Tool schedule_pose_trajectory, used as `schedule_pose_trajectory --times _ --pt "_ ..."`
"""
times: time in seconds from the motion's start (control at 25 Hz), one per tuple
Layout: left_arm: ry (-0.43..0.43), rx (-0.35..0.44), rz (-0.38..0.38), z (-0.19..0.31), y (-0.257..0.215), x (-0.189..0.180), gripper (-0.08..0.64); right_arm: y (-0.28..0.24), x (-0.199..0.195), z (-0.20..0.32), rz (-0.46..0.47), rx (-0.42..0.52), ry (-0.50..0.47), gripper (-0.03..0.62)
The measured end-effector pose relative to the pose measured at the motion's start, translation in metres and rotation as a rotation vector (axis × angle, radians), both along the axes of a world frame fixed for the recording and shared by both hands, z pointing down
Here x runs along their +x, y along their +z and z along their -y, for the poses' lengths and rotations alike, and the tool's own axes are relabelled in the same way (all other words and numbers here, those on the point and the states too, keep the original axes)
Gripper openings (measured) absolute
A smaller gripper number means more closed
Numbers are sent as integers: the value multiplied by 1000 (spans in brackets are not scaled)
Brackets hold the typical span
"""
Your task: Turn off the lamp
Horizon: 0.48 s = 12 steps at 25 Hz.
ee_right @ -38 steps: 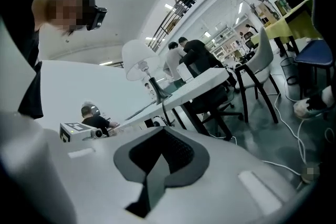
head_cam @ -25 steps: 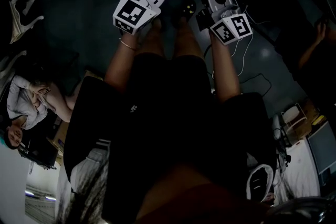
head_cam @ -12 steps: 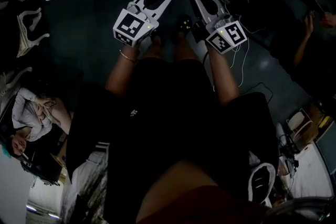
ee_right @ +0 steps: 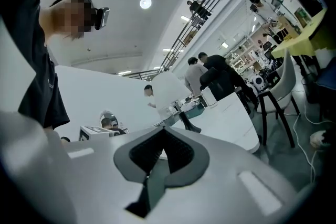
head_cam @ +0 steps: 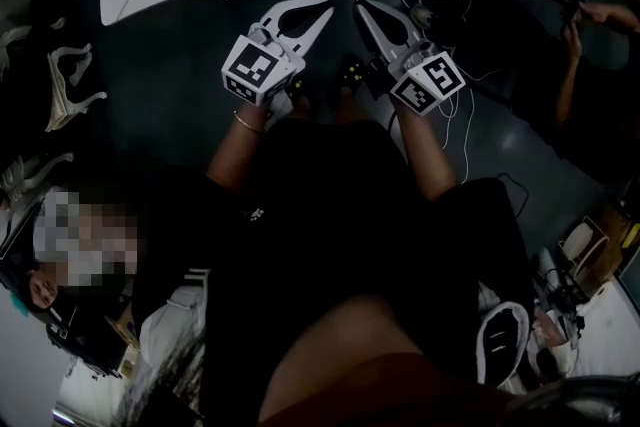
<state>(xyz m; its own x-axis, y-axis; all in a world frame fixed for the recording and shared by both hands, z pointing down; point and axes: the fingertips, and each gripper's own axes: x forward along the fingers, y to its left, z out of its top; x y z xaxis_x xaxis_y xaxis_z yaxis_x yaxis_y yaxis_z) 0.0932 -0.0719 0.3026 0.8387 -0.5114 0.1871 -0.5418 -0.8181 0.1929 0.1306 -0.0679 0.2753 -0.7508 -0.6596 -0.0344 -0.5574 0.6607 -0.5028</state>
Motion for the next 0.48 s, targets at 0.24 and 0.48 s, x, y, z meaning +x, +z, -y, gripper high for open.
schedule_pose_trajectory --times 0.24,0.48 --pt "-2 11 21 0 -13 4 6 -10 4 0 -13 22 -24 0" --pt "-17 26 32 7 -22 1 6 -17 3 5 -1 28 -46 0"
